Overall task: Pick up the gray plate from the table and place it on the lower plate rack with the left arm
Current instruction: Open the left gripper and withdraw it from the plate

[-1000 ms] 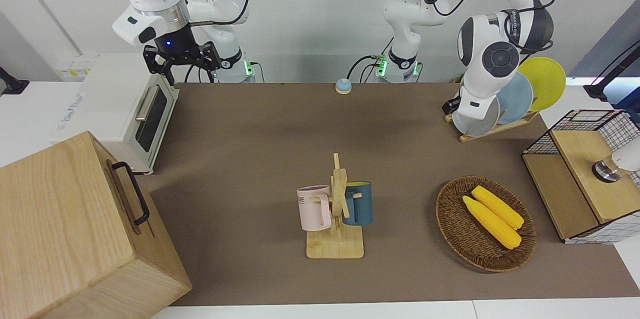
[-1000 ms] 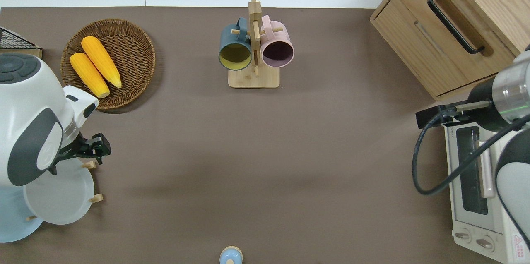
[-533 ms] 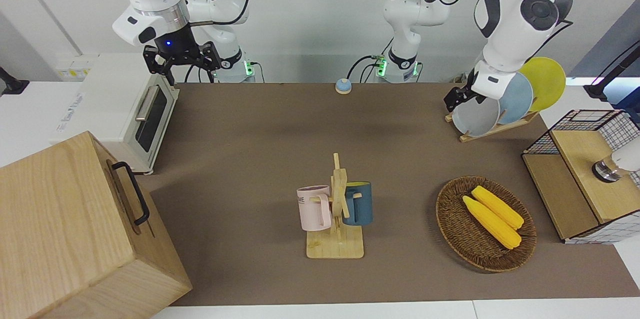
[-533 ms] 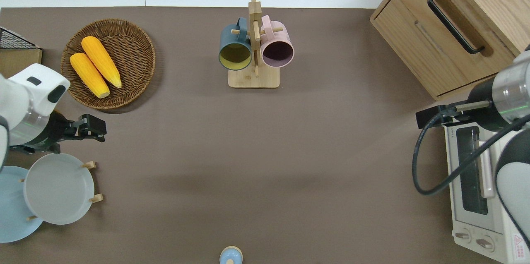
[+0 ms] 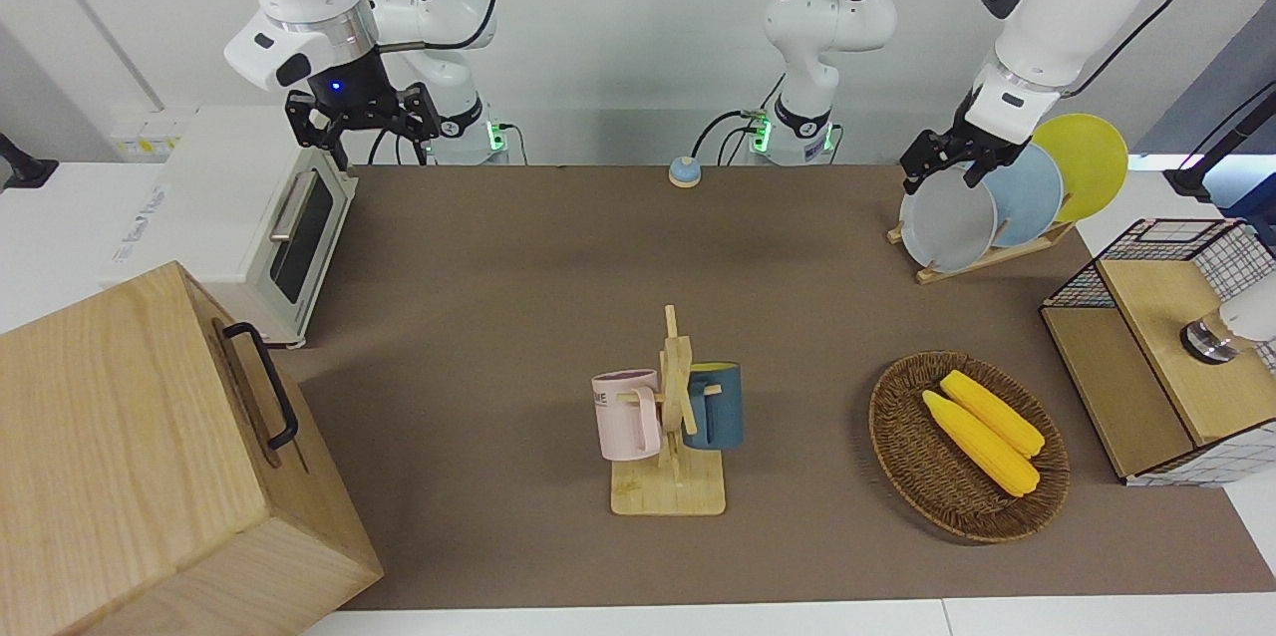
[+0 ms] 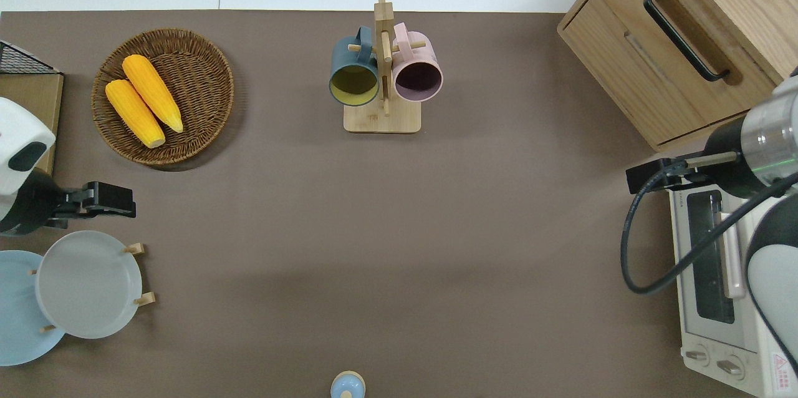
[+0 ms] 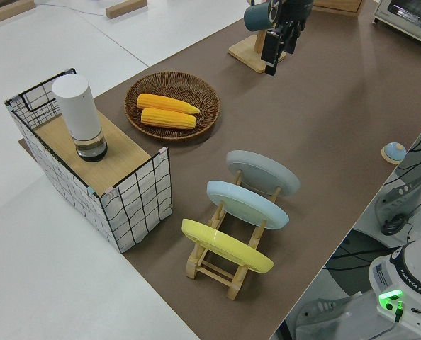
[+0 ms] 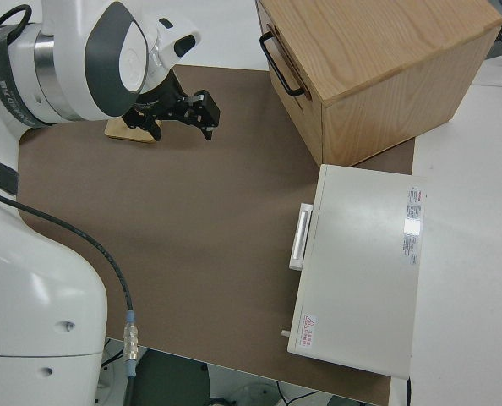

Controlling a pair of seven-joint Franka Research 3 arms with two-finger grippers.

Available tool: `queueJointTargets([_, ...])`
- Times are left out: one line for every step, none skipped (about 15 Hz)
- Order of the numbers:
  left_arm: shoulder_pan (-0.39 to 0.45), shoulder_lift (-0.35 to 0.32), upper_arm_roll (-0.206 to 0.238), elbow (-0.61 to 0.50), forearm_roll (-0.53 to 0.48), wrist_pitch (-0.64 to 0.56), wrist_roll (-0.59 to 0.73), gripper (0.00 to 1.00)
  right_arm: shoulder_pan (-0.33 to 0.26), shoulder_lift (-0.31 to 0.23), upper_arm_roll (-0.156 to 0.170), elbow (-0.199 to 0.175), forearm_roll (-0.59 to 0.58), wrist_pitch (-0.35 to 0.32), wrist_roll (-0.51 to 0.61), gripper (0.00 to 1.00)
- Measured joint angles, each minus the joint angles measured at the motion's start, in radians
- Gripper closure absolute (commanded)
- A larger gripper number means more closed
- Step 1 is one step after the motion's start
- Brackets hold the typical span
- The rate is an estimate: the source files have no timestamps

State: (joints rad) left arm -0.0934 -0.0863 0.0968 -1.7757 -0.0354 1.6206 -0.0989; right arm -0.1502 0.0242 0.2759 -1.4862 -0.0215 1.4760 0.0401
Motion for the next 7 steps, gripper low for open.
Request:
queueJointTargets([0.003, -0.003, 0.000, -0.001, 0.000, 0.000, 0.017, 0.00, 0.000, 0.000, 0.000, 0.000, 0.000, 0.000, 0.000, 0.017])
queueJointTargets([0.006, -0.006, 0.000, -0.001, -0.001, 0.000, 0.029, 0.00, 0.000, 0.000, 0.000, 0.000, 0.000, 0.000, 0.000, 0.017])
queueJointTargets([0.008, -0.008, 0.000, -0.001, -0.001, 0.000, 0.035, 0.00, 0.000, 0.000, 0.000, 0.000, 0.000, 0.000, 0.000, 0.017])
queueJointTargets([0.008, -0.009, 0.001, -0.002, -0.001, 0.000, 0.036, 0.00, 0.000, 0.000, 0.000, 0.000, 0.000, 0.000, 0.000, 0.017])
queueJointTargets([0.008, -0.009, 0.000, -0.002, -0.001, 0.000, 0.036, 0.00, 0.000, 0.000, 0.000, 0.000, 0.000, 0.000, 0.000, 0.017])
queueJointTargets([0.008, -0.009, 0.000, -0.003, 0.002, 0.000, 0.036, 0.00, 0.000, 0.000, 0.000, 0.000, 0.000, 0.000, 0.000, 0.017])
queueJointTargets([0.008, -0.009, 0.000, -0.005, 0.013, 0.000, 0.036, 0.00, 0.000, 0.000, 0.000, 0.000, 0.000, 0.000, 0.000, 0.017])
